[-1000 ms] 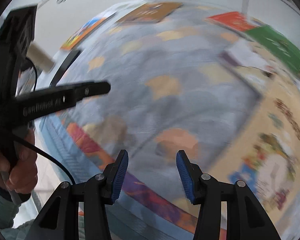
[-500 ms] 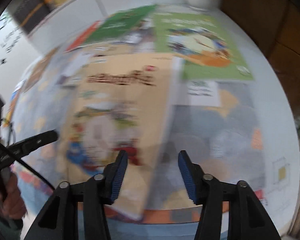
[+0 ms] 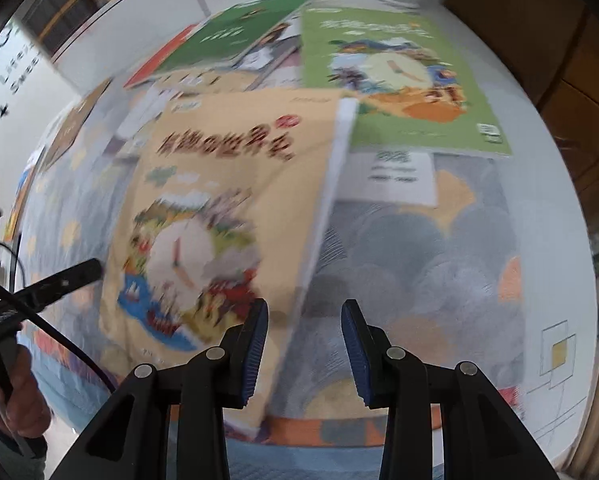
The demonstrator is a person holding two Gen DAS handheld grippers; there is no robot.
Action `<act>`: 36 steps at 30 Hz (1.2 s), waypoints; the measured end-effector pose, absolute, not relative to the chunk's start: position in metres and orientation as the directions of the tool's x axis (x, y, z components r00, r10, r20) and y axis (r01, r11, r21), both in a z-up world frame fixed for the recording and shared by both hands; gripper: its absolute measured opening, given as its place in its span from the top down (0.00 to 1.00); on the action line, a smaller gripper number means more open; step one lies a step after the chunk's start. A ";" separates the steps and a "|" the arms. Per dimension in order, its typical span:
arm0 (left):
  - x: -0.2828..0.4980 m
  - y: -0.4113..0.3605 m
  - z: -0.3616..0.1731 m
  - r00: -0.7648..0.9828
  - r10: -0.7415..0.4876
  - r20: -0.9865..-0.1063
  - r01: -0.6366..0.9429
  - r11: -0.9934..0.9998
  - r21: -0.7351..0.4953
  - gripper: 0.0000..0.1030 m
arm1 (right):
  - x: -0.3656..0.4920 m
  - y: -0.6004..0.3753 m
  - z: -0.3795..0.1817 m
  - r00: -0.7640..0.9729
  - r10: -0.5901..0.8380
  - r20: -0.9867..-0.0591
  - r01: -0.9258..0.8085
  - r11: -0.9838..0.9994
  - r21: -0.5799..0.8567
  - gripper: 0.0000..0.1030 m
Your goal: Organize books
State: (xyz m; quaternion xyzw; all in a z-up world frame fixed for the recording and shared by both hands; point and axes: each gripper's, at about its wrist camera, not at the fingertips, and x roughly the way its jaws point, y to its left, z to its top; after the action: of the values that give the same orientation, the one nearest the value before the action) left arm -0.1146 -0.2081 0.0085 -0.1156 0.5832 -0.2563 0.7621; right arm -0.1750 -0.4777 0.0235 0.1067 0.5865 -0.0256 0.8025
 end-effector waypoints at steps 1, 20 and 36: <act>-0.110 -0.209 0.011 0.192 -0.527 -0.828 0.261 0.841 -0.474 0.74 | -0.174 -0.483 0.025 0.323 0.079 -0.943 0.180 0.973 0.143 0.64; -0.075 -0.271 0.008 0.115 -0.446 -0.888 0.495 0.800 -0.338 0.70 | -0.105 -0.500 0.015 0.359 0.045 -0.932 0.219 0.967 0.131 0.81; -0.115 -0.178 -0.022 -0.046 -0.700 -0.712 0.199 0.693 -0.693 0.71 | -0.188 -0.515 0.010 0.362 0.369 -0.856 0.269 0.838 0.474 0.80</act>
State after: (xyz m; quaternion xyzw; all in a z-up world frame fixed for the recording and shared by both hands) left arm -0.1147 -0.1780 -0.0216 -0.1964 0.6386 -0.3393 0.6622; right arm -0.1876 -0.5151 0.0105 0.2825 0.5640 0.0323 0.7753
